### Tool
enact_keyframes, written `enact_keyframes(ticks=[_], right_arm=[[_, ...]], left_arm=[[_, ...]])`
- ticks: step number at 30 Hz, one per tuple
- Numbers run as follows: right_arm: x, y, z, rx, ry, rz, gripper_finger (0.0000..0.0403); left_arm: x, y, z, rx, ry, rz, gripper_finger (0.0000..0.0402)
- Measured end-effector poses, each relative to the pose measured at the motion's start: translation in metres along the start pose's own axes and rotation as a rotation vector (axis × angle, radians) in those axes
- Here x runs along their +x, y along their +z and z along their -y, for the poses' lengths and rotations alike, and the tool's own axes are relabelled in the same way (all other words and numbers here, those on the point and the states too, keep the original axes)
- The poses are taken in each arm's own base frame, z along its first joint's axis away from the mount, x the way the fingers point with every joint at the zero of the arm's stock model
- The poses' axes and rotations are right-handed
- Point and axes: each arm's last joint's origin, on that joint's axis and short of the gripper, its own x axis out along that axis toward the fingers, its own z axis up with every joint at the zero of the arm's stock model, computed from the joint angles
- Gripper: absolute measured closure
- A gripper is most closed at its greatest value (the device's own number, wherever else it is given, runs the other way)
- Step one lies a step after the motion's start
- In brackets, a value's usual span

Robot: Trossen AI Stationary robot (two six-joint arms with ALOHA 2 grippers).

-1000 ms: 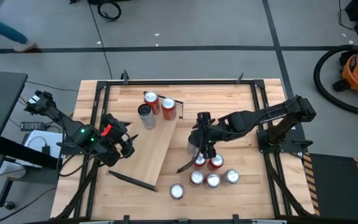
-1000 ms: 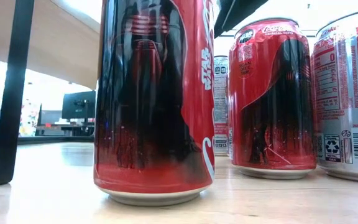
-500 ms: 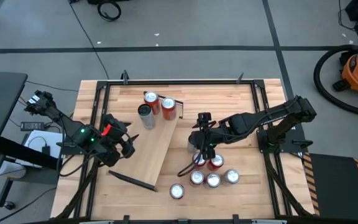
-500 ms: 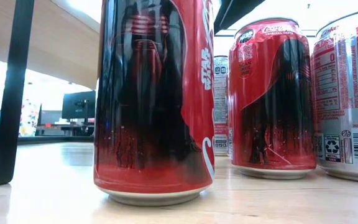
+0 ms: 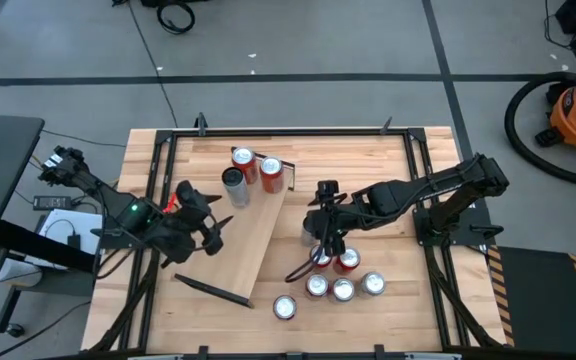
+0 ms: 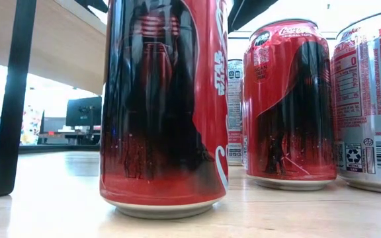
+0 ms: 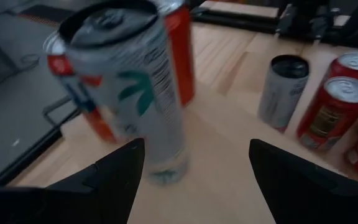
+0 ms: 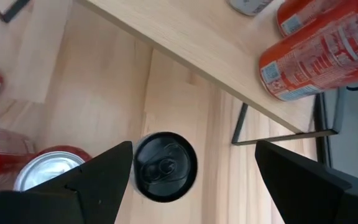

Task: Place canned beverage on shelf
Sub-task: Put the white soda can on the shelf

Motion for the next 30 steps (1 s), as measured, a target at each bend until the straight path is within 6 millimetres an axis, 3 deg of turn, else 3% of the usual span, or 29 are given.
enact_keyframes(ticks=[8, 13, 30], right_arm=[[0.006, 0.0, 0.002, 0.087, 0.046, 0.022, 0.0052], [0.018, -0.011, -0.003, 0.079, 0.04, -0.032, 0.0053], [0.043, -0.025, -0.015, 0.196, 0.067, 0.013, 0.0053]], left_arm=[[0.0, 0.004, 0.004, 0.041, -0.022, 0.026, 0.01], [0.0, 0.009, 0.008, 0.032, -0.046, 0.06, 0.01], [-0.002, 0.024, 0.017, 0.085, -0.1, 0.166, 0.01]])
